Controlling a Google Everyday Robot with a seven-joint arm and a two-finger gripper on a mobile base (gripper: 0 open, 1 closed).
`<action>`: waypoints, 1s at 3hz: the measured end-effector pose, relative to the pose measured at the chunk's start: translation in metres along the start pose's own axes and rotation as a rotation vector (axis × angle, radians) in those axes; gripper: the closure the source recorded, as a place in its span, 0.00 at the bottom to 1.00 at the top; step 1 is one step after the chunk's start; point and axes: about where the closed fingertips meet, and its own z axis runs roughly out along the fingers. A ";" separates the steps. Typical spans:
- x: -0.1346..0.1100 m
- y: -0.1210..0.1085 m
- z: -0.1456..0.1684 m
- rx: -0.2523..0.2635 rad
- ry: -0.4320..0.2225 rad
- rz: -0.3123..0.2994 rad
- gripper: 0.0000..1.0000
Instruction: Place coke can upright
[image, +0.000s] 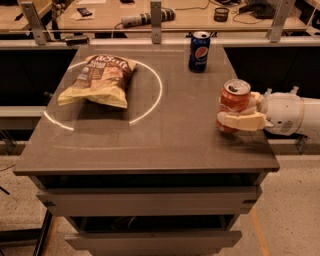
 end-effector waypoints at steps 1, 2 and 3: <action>0.004 0.004 0.001 -0.006 -0.011 0.005 1.00; 0.007 0.006 0.001 -0.009 -0.005 0.012 1.00; 0.009 0.009 0.002 -0.013 0.000 0.021 1.00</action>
Offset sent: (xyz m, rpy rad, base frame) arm -0.0106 -0.0010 -0.0157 0.0007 0.0330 0.0009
